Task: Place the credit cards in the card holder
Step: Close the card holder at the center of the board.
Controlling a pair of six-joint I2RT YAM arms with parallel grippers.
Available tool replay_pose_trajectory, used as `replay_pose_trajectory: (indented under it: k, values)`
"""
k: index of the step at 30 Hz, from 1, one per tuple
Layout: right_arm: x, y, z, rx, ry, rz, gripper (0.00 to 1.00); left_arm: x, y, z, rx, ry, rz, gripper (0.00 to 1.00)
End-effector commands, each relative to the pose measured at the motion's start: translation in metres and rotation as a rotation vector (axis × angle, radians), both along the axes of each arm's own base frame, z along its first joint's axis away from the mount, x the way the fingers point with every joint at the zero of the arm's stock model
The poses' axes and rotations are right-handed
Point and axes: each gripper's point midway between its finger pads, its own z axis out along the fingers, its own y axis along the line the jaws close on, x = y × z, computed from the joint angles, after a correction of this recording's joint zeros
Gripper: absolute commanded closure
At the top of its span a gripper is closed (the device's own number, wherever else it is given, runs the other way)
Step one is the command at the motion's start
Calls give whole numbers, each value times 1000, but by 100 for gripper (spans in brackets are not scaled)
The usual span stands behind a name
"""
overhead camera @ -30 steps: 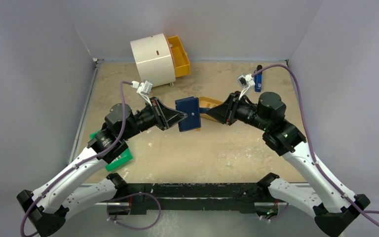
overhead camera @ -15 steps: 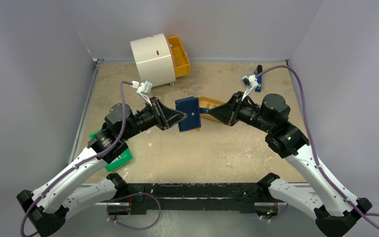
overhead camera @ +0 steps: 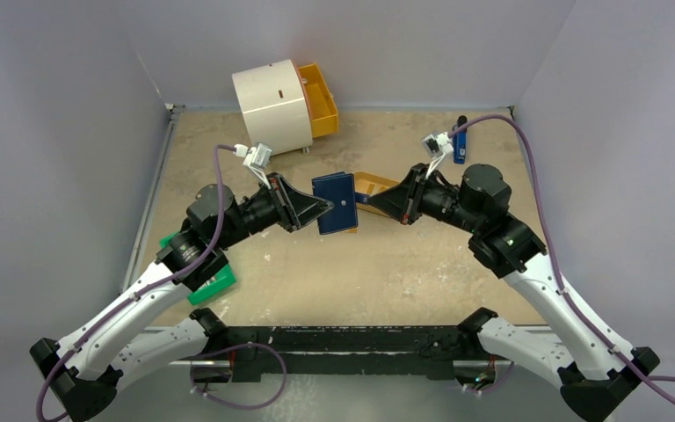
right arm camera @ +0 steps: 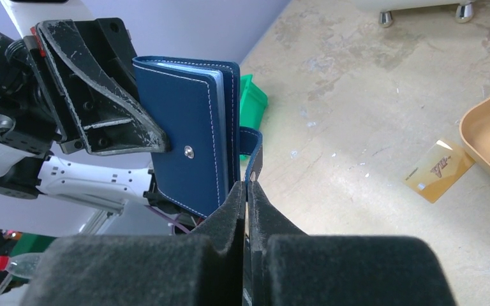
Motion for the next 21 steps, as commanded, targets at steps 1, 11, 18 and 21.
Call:
replay_pose_trajectory:
  k: [1,11,18,21]
  values:
    - [-6,3,29,49,-78,37,100,-3,1,28,-69,-81,-9,100]
    - [-7,3,46,18,-139,64,100,30,3,-1,121,-10,113,100]
    - [-4,13,39,13,-113,109,100,37,0,9,106,-24,130,100]
    - [-4,18,36,11,-103,137,100,37,0,12,105,-34,132,100]
